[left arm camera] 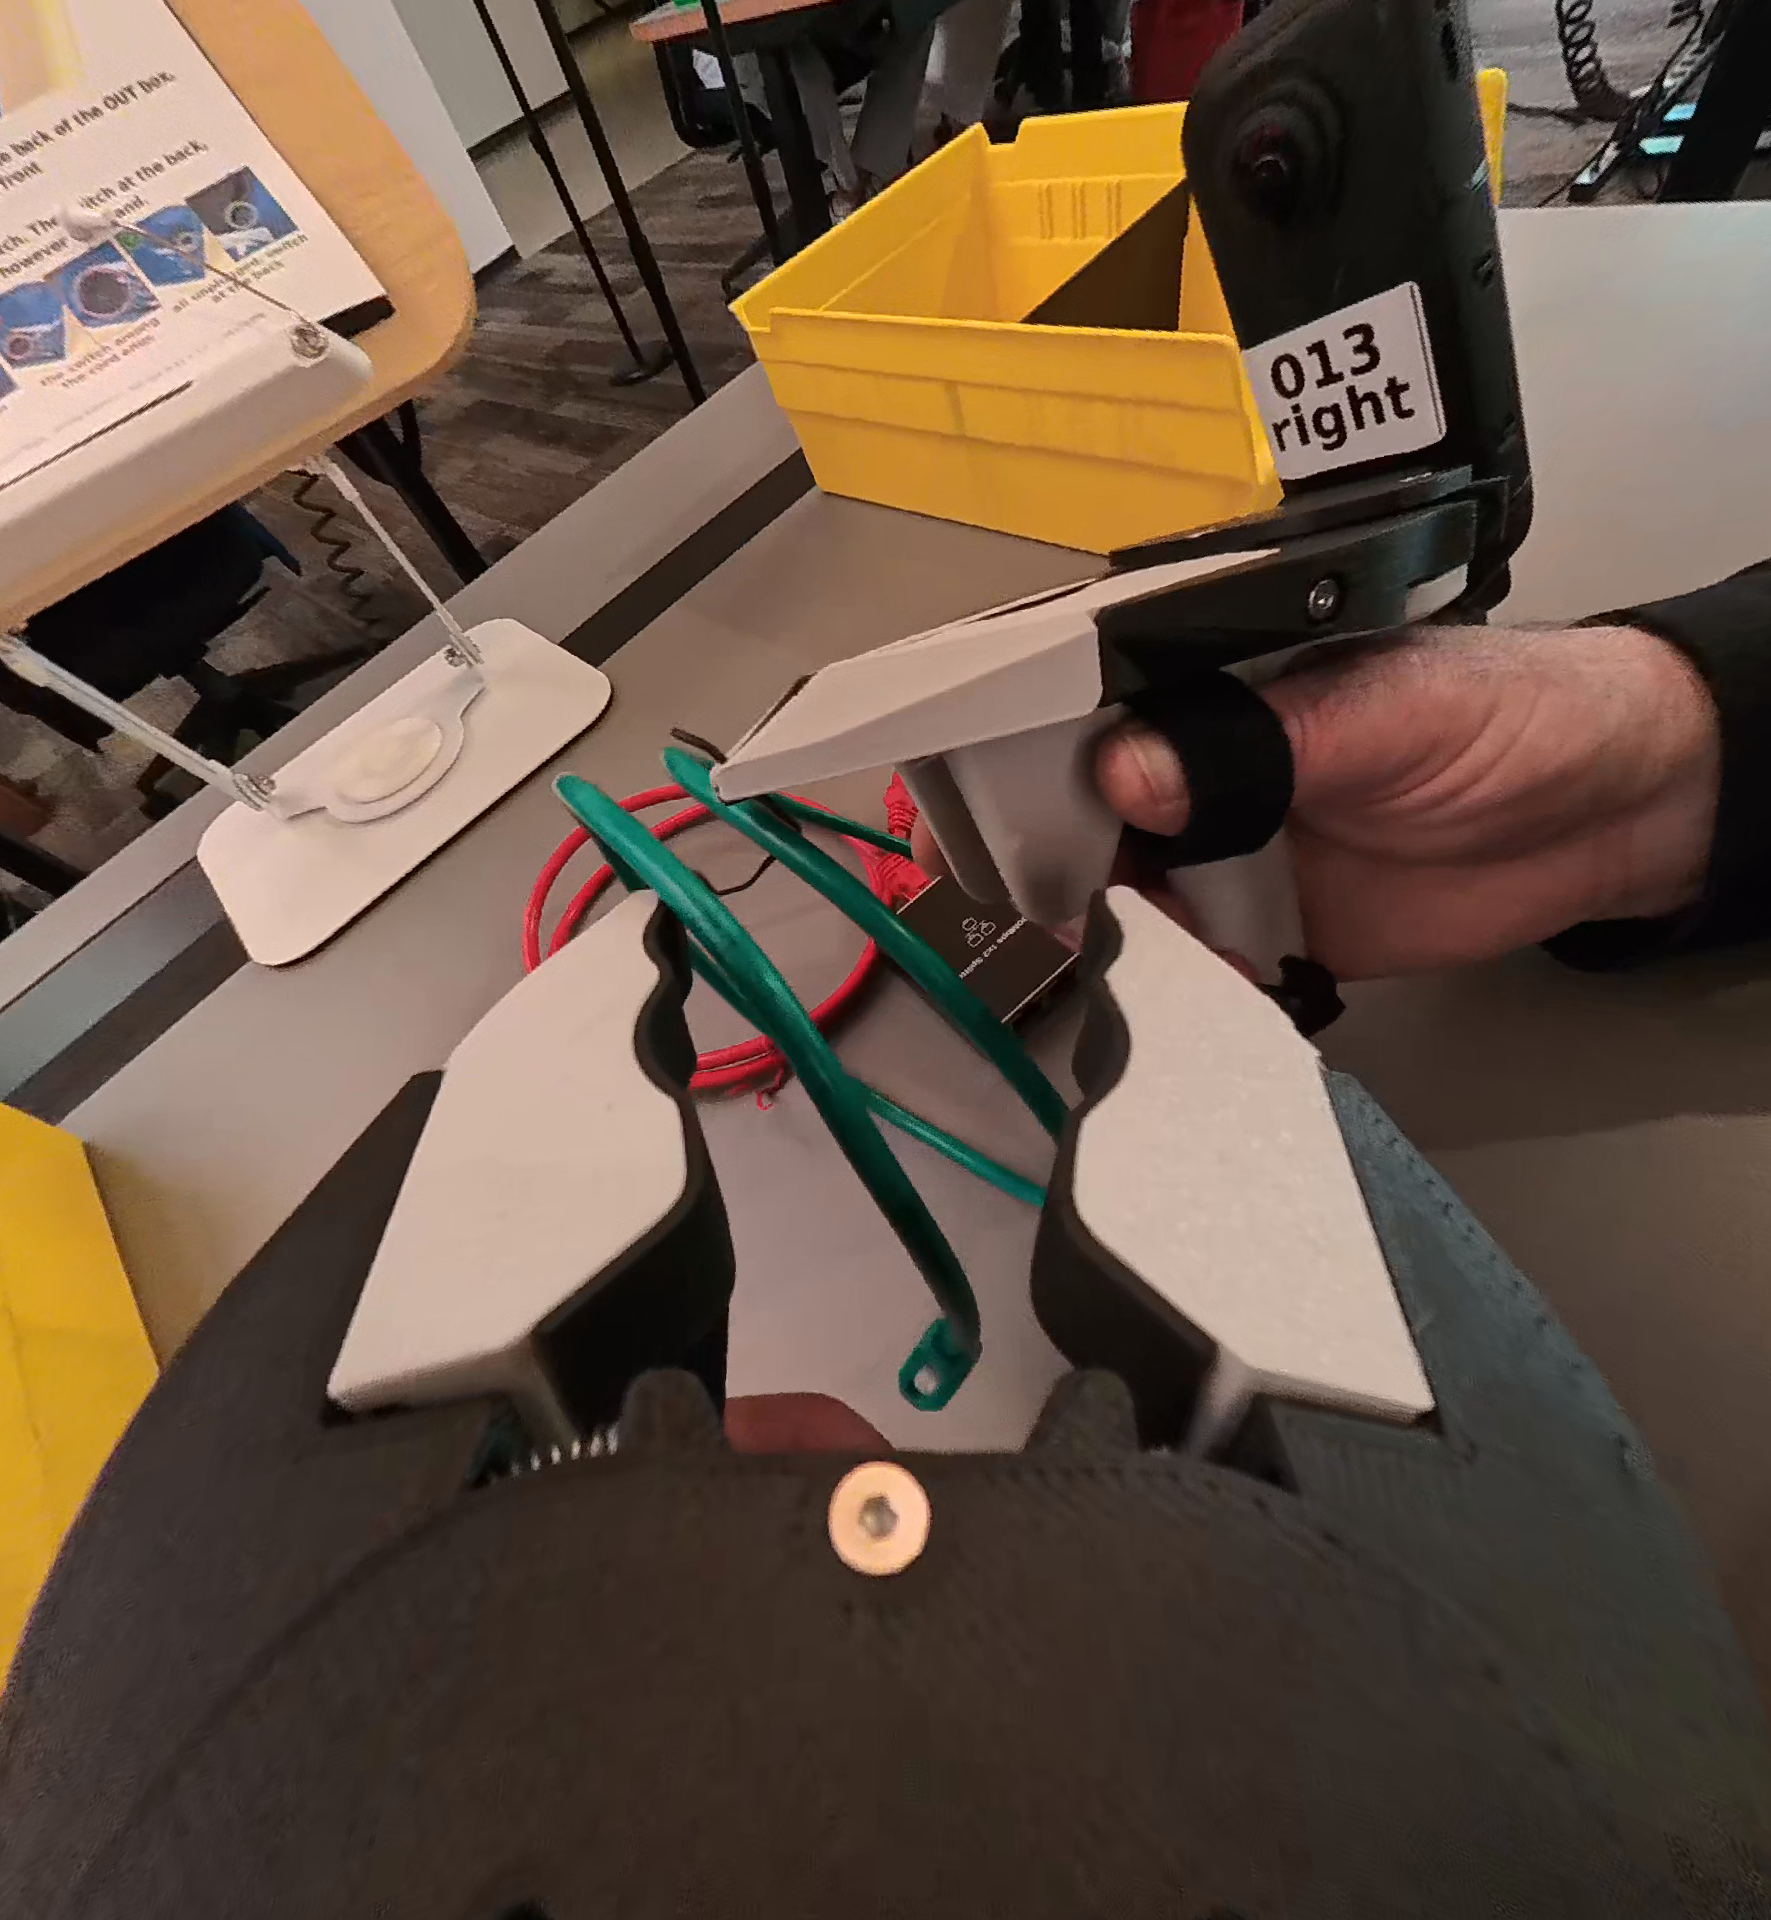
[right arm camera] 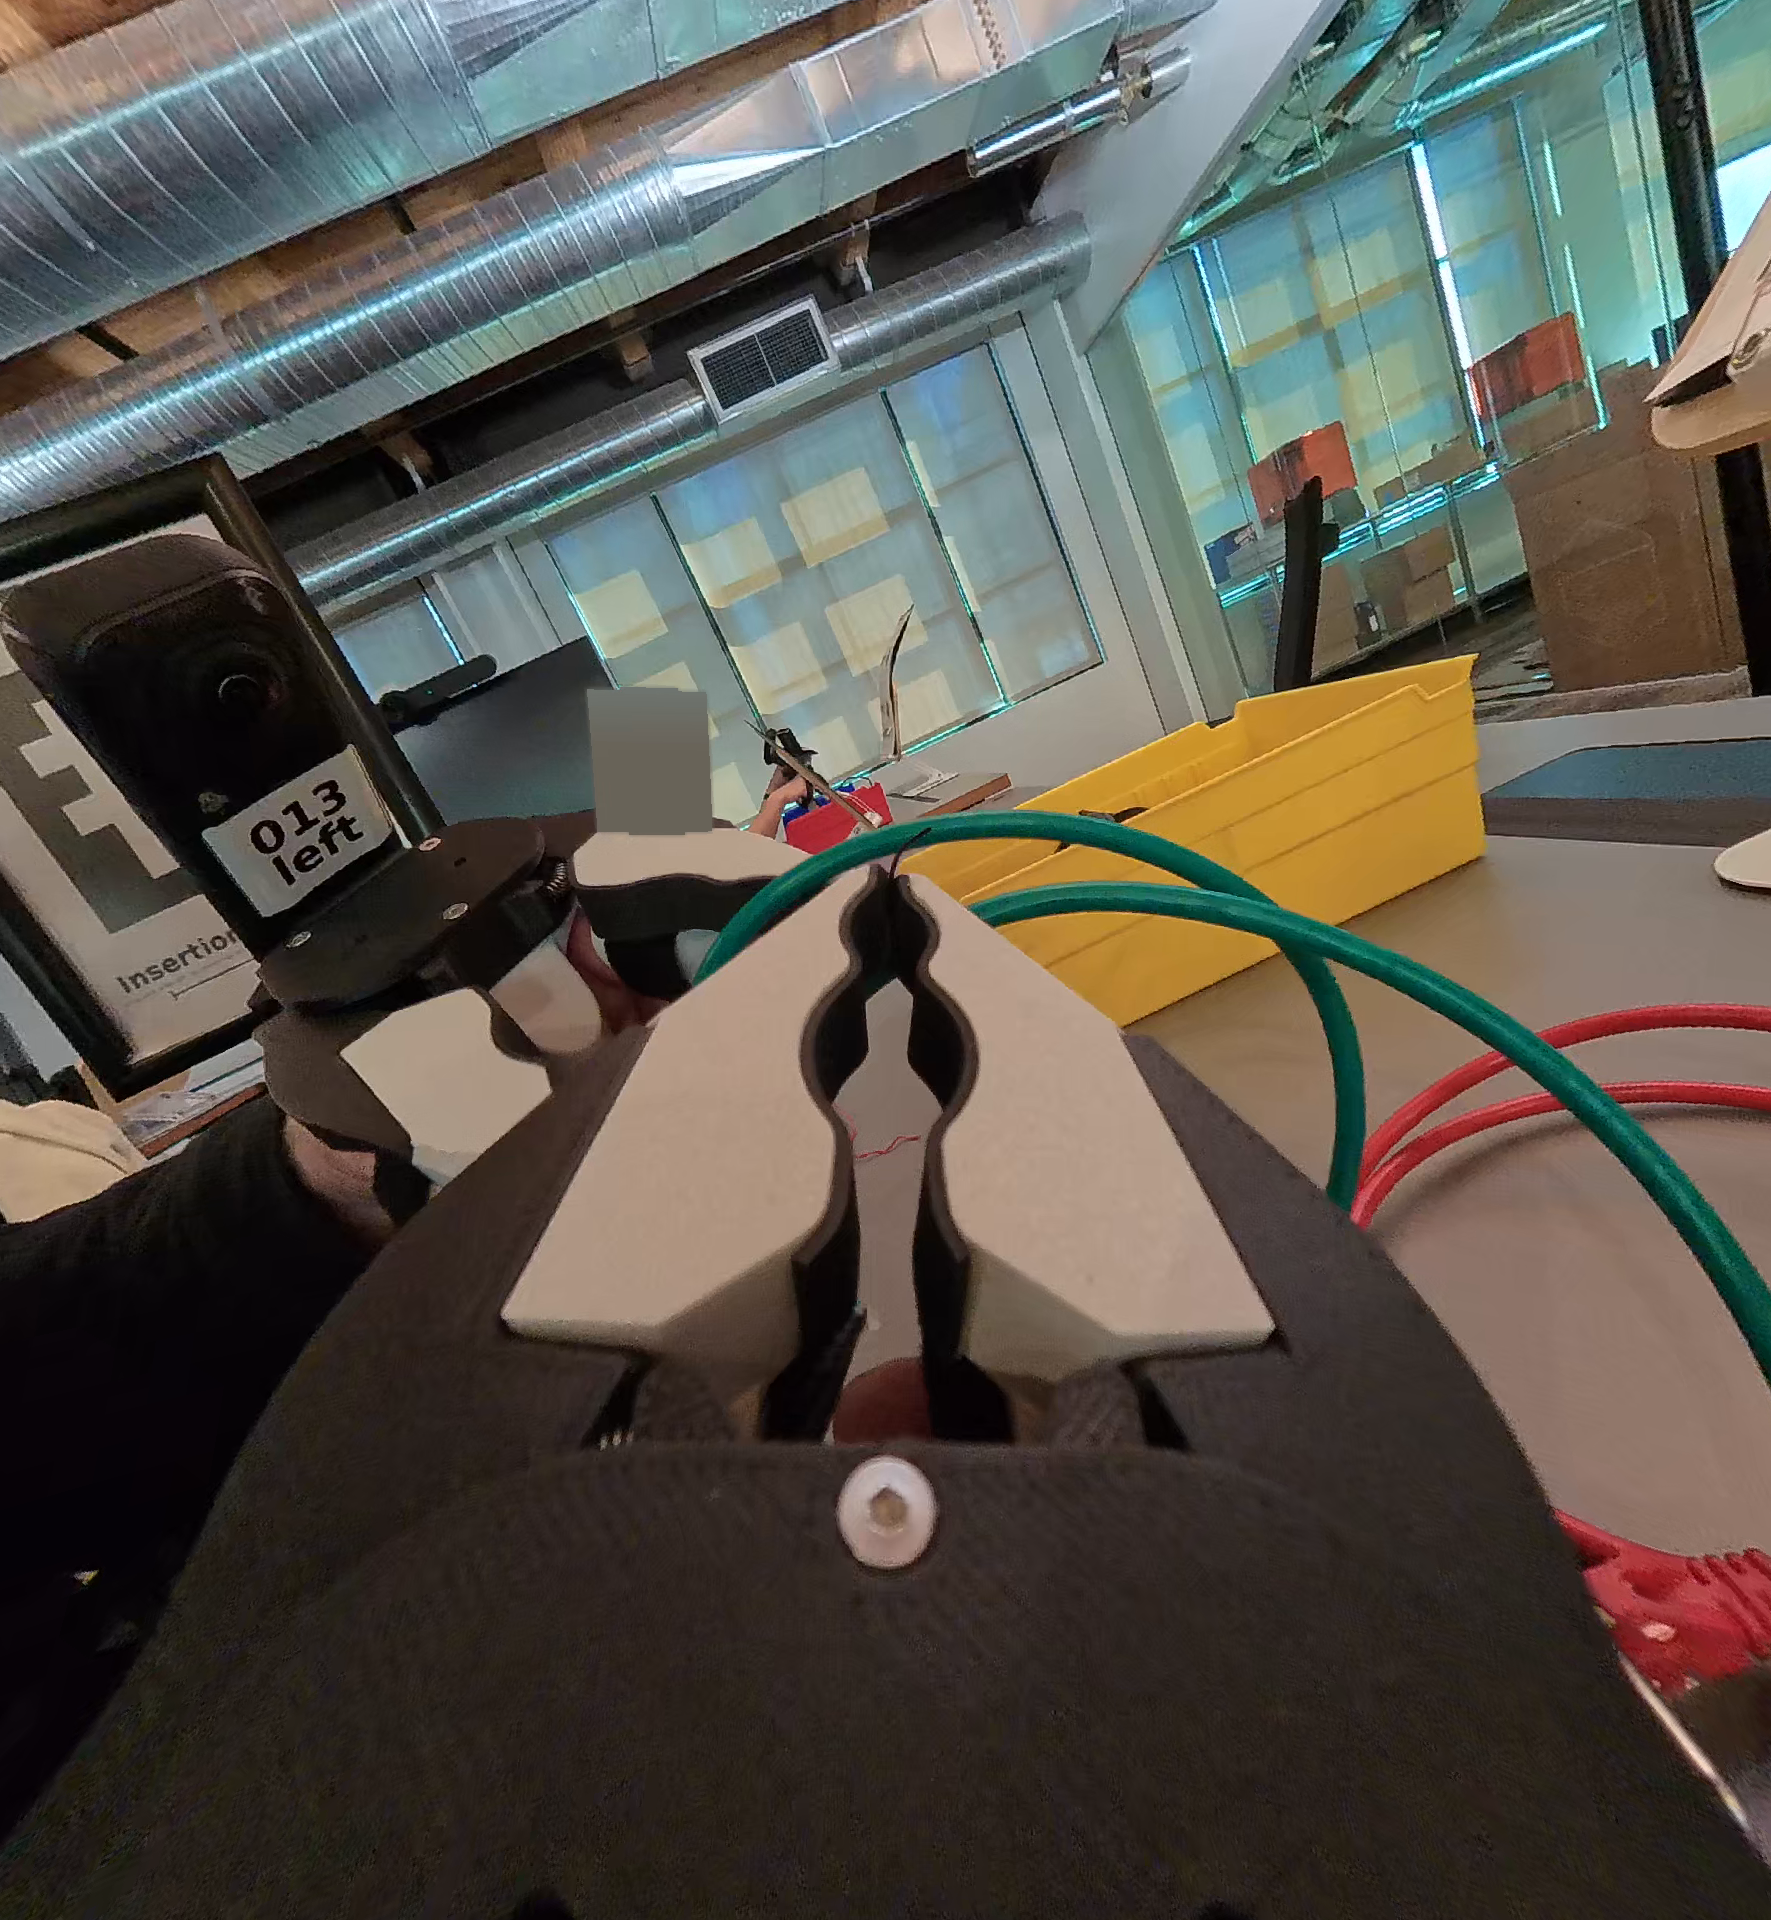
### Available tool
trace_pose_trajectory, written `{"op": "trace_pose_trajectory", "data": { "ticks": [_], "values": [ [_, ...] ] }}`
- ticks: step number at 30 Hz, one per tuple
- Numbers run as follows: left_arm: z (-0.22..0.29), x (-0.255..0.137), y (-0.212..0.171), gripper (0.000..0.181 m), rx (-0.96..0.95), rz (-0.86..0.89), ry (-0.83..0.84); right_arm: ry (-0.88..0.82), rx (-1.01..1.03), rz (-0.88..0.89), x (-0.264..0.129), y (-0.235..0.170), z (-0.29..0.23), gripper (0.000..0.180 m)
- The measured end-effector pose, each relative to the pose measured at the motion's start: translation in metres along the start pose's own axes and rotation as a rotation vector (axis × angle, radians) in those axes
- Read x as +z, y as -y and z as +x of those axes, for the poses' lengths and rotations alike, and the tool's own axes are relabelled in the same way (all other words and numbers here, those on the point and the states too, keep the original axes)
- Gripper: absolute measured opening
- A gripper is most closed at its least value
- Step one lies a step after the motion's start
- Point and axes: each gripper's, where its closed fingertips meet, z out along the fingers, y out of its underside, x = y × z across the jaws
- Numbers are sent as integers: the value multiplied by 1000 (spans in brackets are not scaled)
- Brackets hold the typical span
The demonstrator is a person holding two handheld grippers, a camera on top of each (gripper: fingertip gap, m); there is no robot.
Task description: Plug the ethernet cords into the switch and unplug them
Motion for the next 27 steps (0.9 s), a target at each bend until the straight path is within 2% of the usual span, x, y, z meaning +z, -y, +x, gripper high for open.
{"op": "trace_pose_trajectory", "data": {
  "ticks": [8,16,20,22,27],
  "values": [
    [-4,-9,-2,72,40,-28,42,2,6,-3,1,-2,0,0],
    [-6,-11,-8,85,156,-122,93,8,11,-4,3,-4,-1,0],
    [-7,-14,-9,80,150,-130,75,7,12,-4,3,-5,-1,0],
    [-11,-19,-4,71,114,-93,69,4,9,-3,3,-4,-1,0],
    [-43,-42,2,66,65,-43,147,-17,7,4,5,3,5,0]
  ]
}}
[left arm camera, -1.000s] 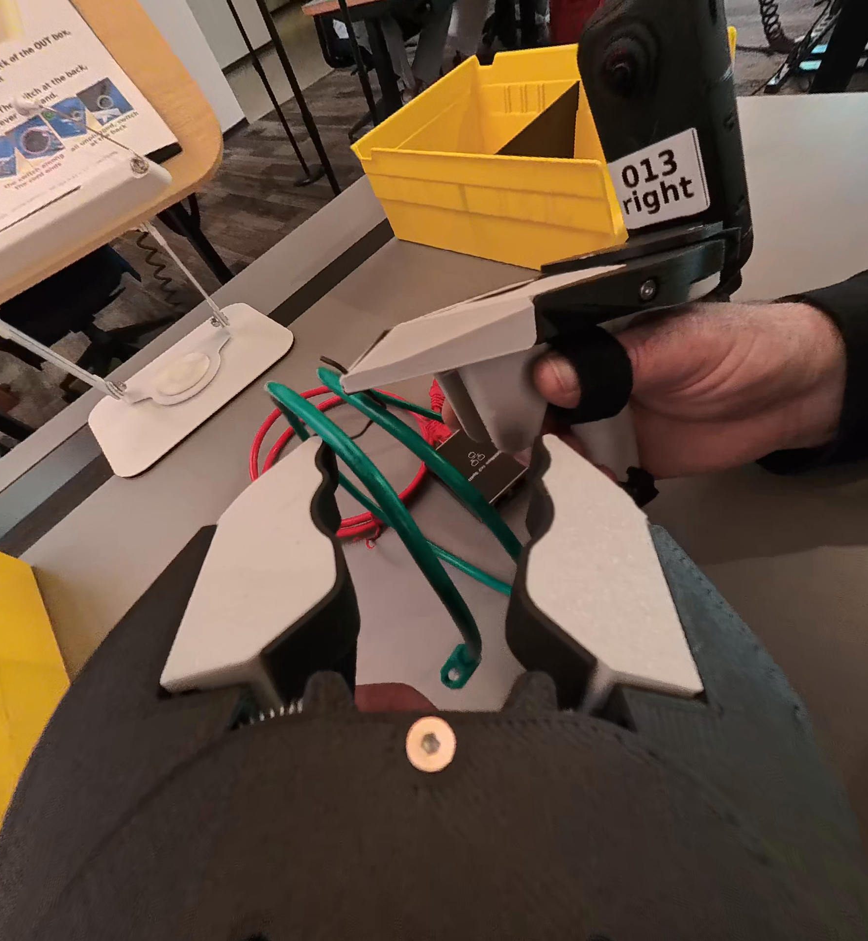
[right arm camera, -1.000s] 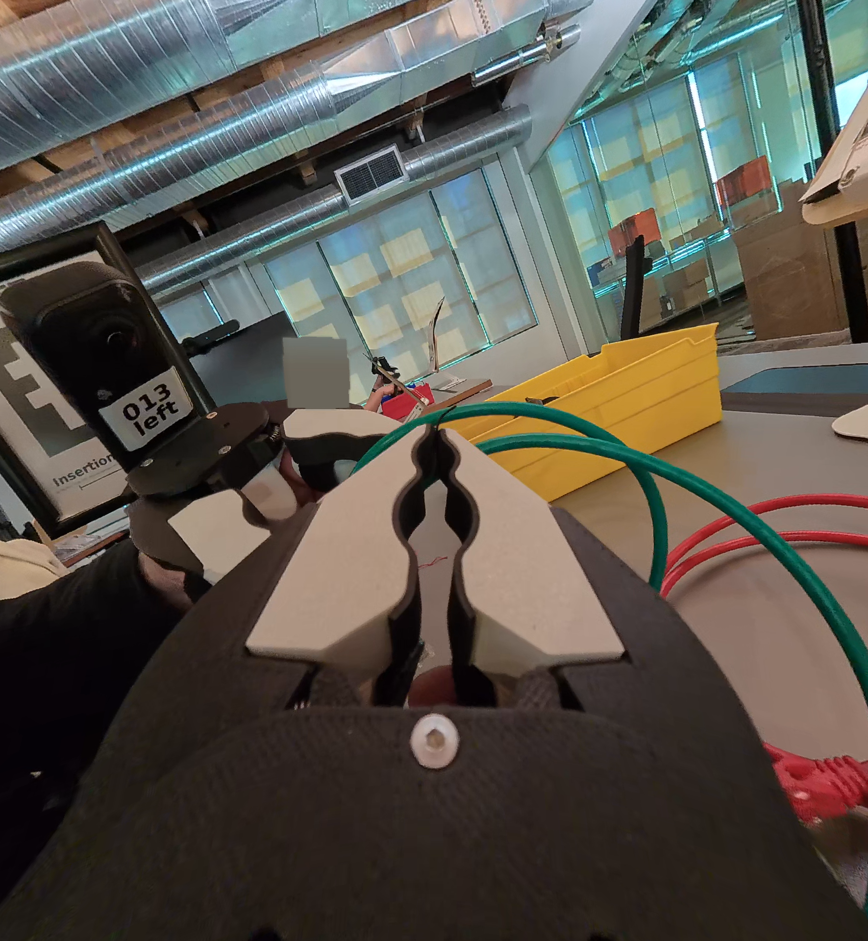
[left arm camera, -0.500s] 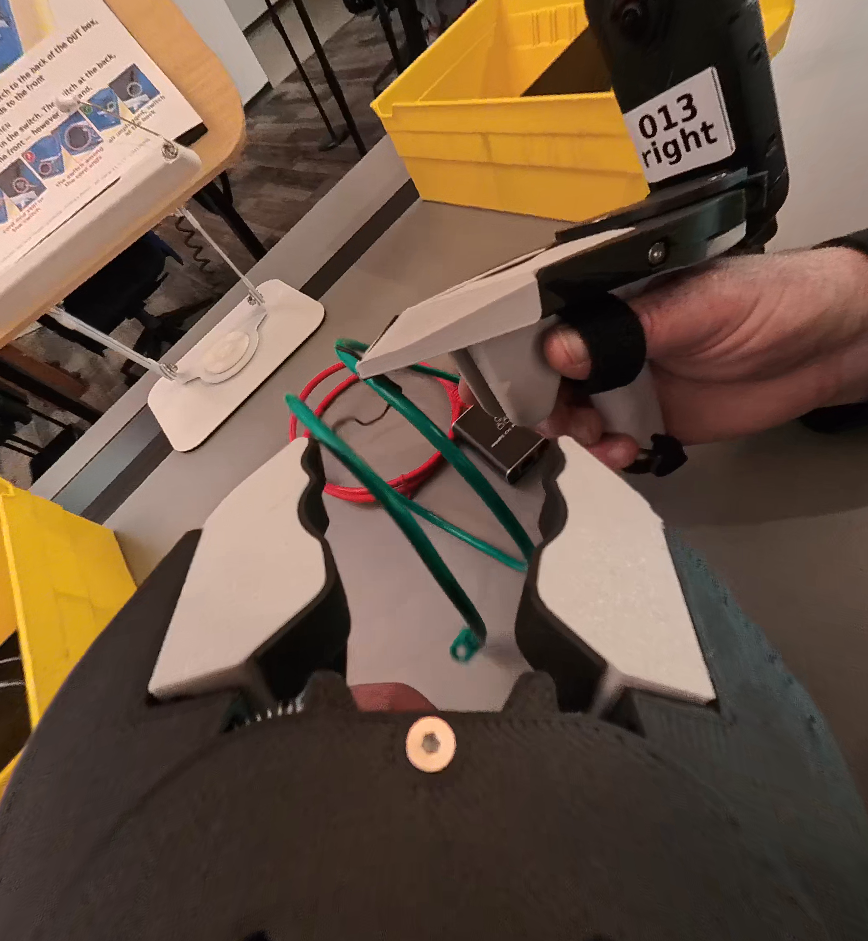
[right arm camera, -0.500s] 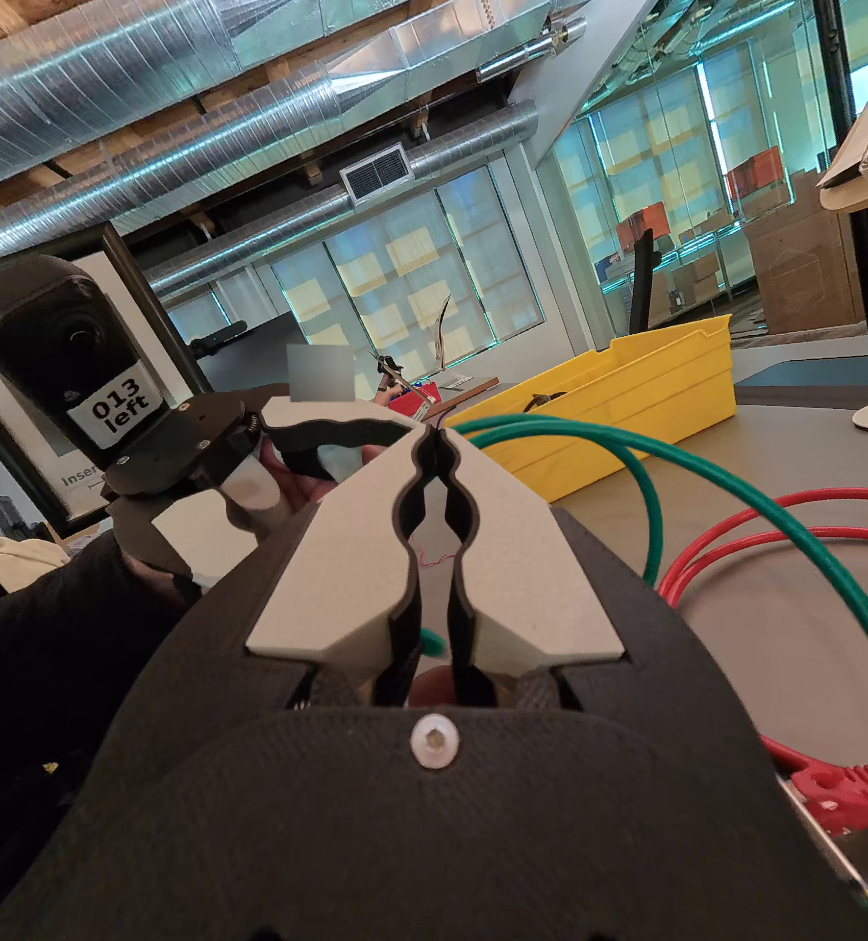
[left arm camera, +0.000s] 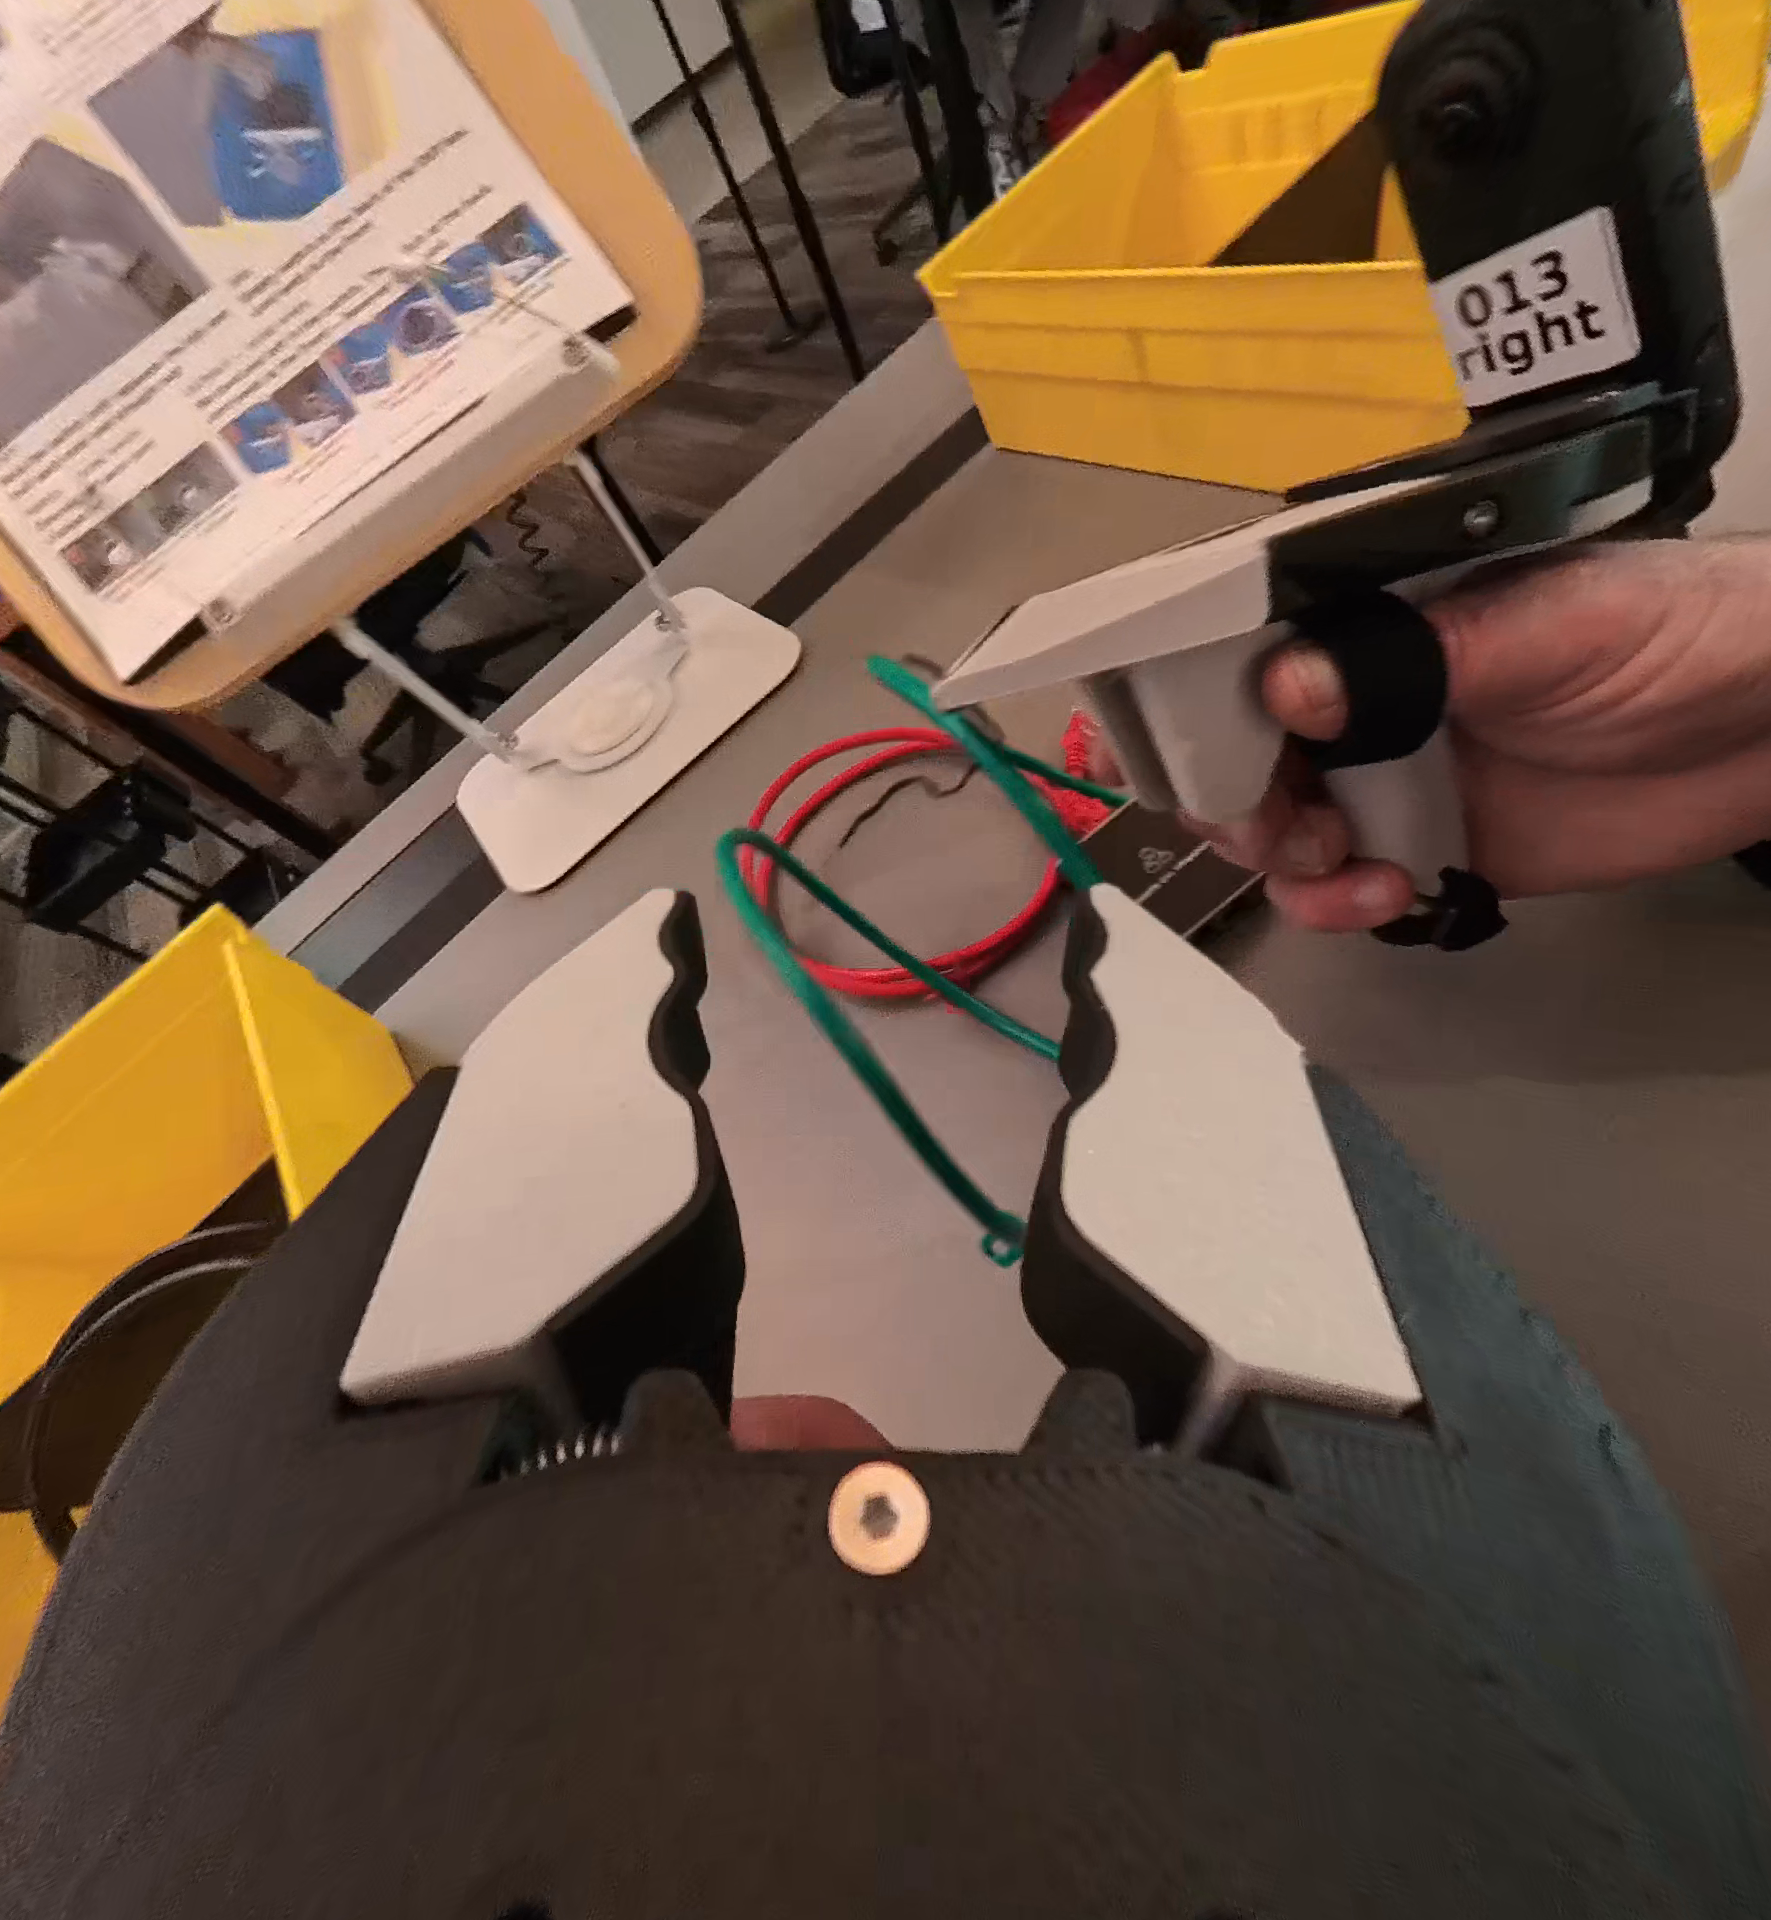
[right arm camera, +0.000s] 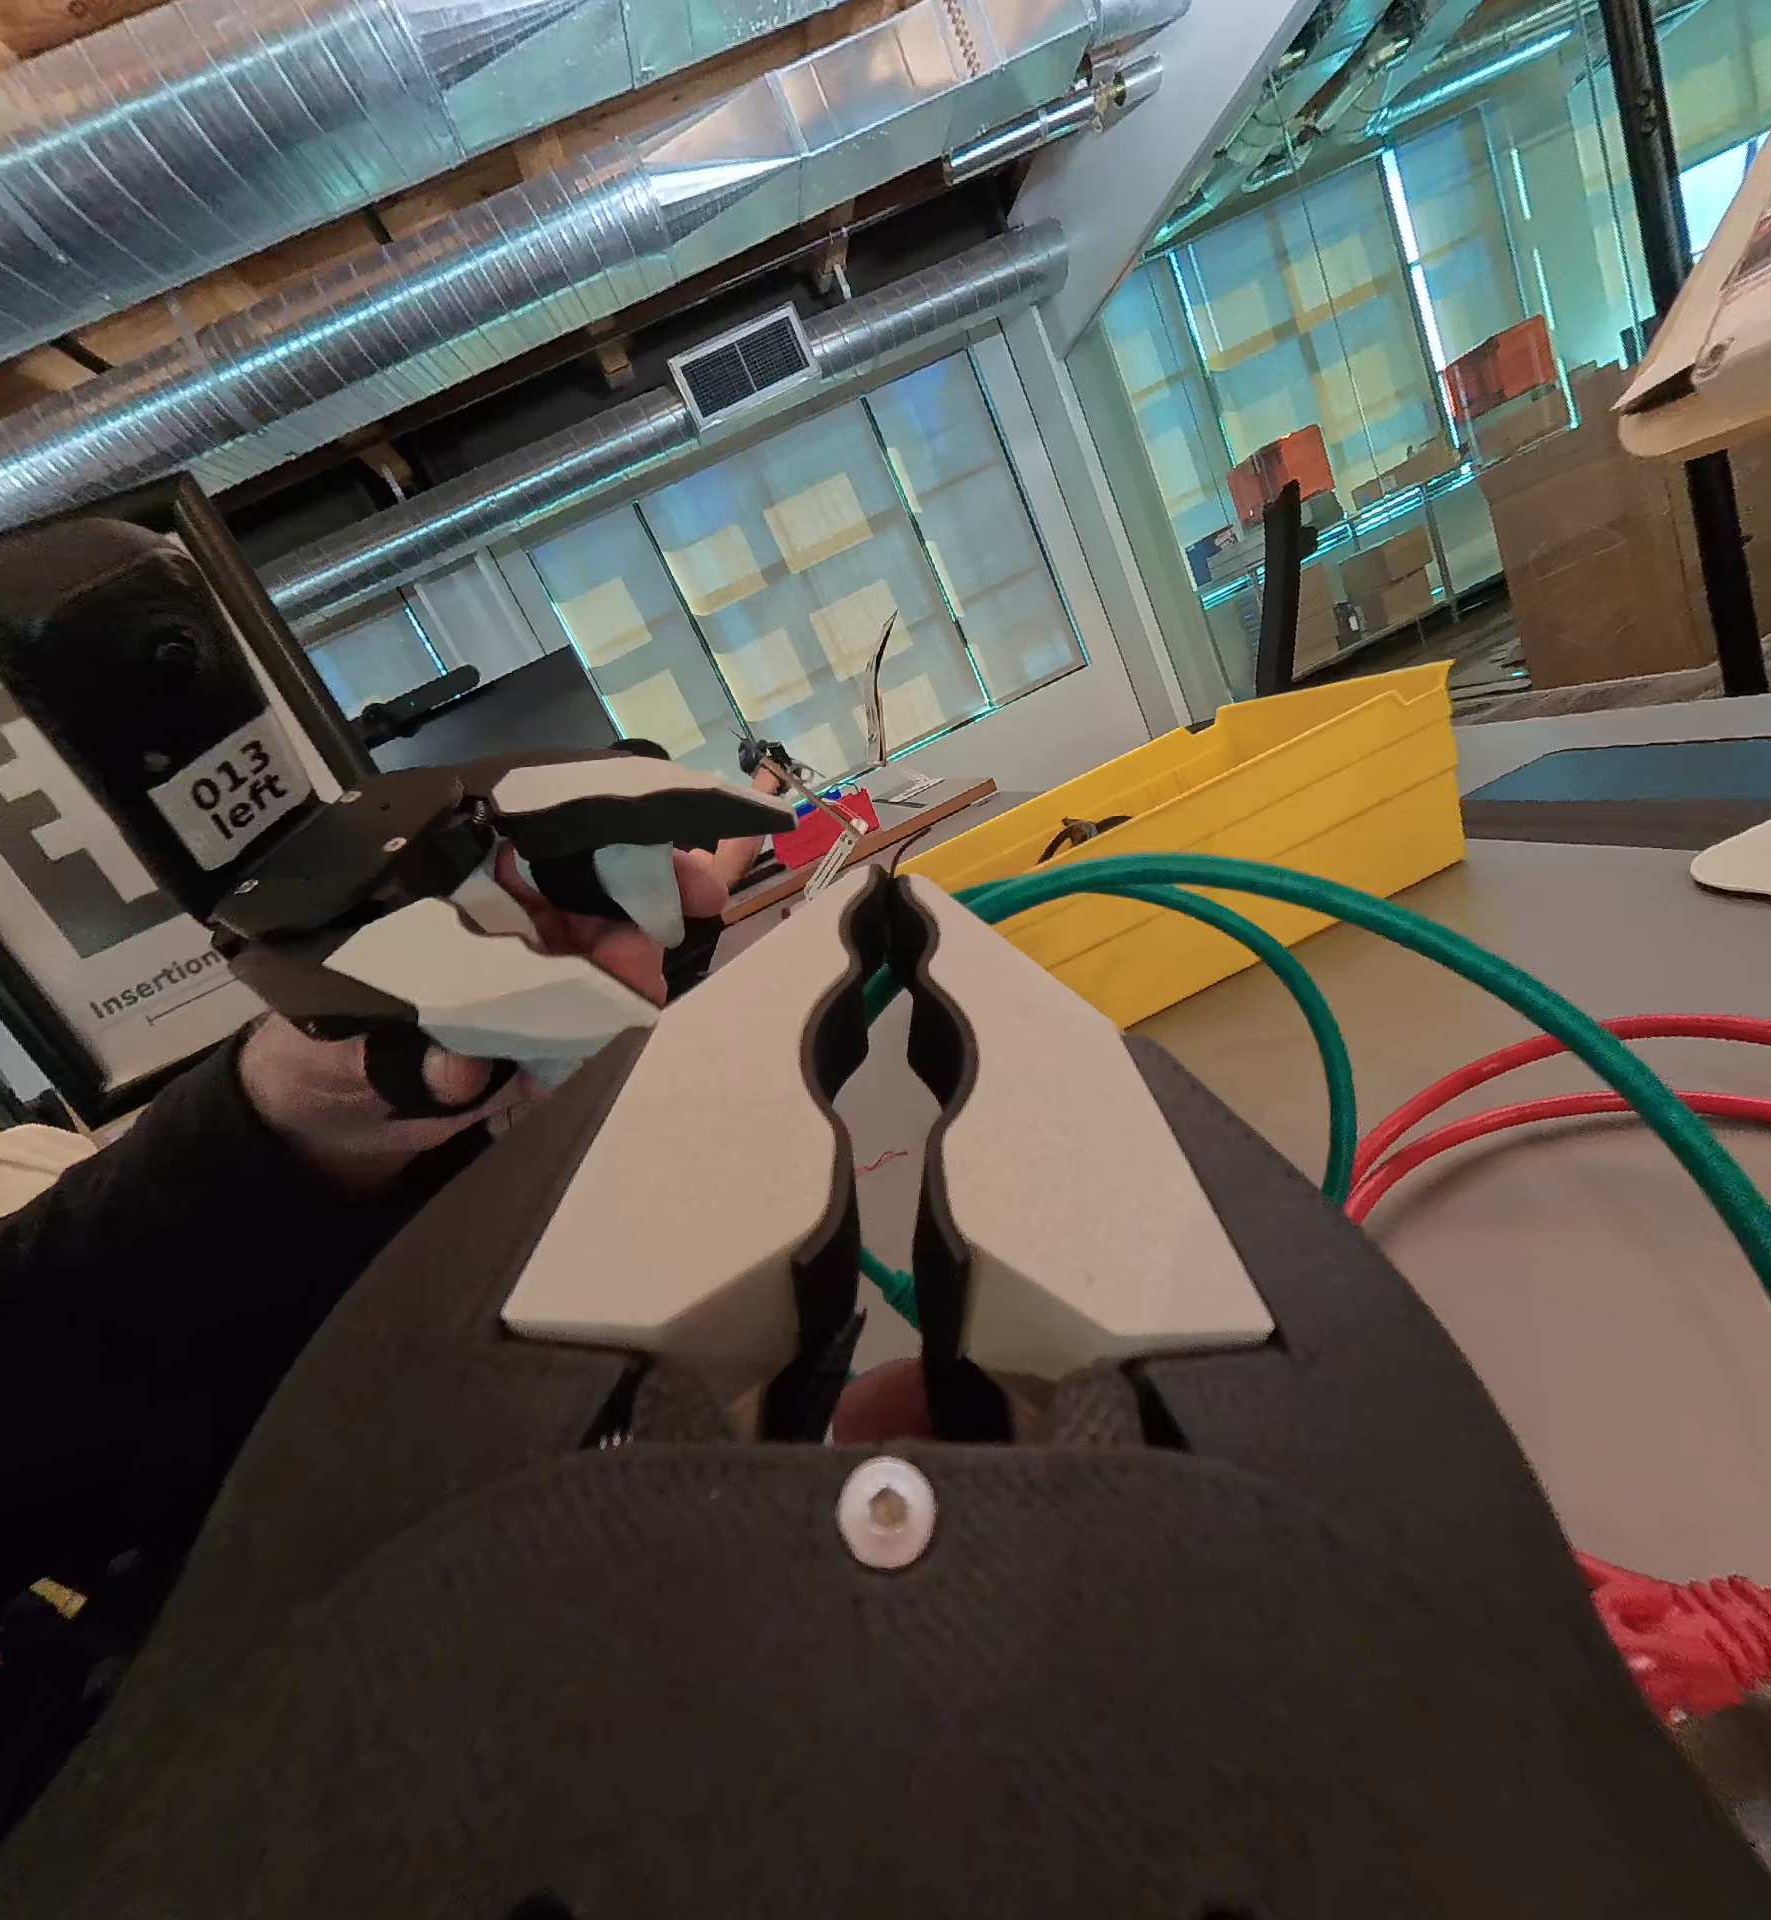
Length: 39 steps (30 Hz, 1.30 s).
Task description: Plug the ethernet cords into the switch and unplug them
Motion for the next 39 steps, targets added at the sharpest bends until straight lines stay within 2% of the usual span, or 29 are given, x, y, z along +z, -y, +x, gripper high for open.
{"op": "trace_pose_trajectory", "data": {
  "ticks": [4,9,12,17,22,28,39],
  "values": [
    [-25,-3,-18,63,-100,-2,-53,-5,10,-3,1,2,5,0],
    [-47,9,-32,33,-201,50,-99,-45,45,9,0,0,13,0],
    [-55,23,-44,27,-171,8,-80,-85,72,20,1,-4,21,0],
    [-46,44,-41,32,-223,54,-172,-105,65,49,6,-2,25,0],
    [-35,55,-31,41,-177,61,-223,-115,32,43,16,-1,27,0],
    [-30,61,-27,40,-245,102,-268,-115,37,45,22,-6,31,0],
    [-26,66,-29,41,-373,161,-317,-164,31,66,1,0,42,0]
  ]
}}
